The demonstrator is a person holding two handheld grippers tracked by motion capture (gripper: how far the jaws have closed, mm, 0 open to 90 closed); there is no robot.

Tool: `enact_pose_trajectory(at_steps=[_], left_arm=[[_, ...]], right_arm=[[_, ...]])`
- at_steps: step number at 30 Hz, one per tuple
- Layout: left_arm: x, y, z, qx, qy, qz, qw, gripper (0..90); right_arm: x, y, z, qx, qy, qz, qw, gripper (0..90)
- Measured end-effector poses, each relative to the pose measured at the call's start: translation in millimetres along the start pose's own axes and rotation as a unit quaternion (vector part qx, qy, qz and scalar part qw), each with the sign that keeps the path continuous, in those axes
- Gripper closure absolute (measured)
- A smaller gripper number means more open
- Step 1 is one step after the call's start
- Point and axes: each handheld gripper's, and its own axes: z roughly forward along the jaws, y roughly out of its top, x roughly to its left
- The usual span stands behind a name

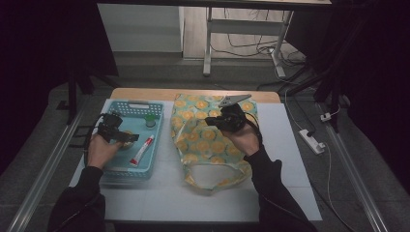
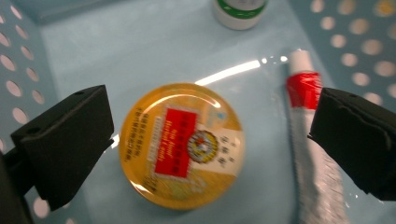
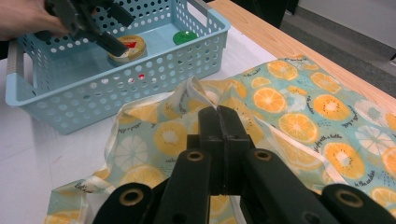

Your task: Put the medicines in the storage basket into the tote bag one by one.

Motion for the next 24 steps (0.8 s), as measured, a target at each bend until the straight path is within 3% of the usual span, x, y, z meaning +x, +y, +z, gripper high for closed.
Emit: enact_pose_trajectory(at_steps=[2, 8, 14, 16, 19, 24], left_arm=[[1.9, 2.4, 4.3, 0.013, 0.002, -0.002, 0.9999, 0.0], [-0.7, 6.4, 14.5, 0.048, 0.018, 0.017, 0.9986, 0.3], [-0.1, 5.7, 21.5, 0.076, 0.019, 0.007, 0.9969, 3.3], [0.3, 5.6, 21.0, 0.083, 0.021, 0.004, 0.9964, 7.0], [0.8, 5.2, 19.6, 0.089, 0.026, -0.002, 0.9957, 19.5], [-0.7, 6.0, 18.7, 0.098, 0.022, 0.001, 0.9949, 20.3]], right_arm=[[-0.1, 0.0, 0.0, 0.000, 0.000, 0.000, 1.0000, 90.0], [-0.5, -0.3, -0.2, -0.001, 0.000, 0.000, 1.0000, 90.0], [-0.5, -0.6, 0.6, 0.001, 0.001, 0.000, 1.0000, 90.0], [-0.5, -0.7, 1.1, 0.001, 0.002, -0.001, 1.0000, 90.0], [-0.5, -0.8, 1.4, 0.002, 0.002, -0.001, 1.0000, 90.0], [-1.5, -1.4, 1.6, 0.002, 0.000, 0.001, 1.0000, 90.0]])
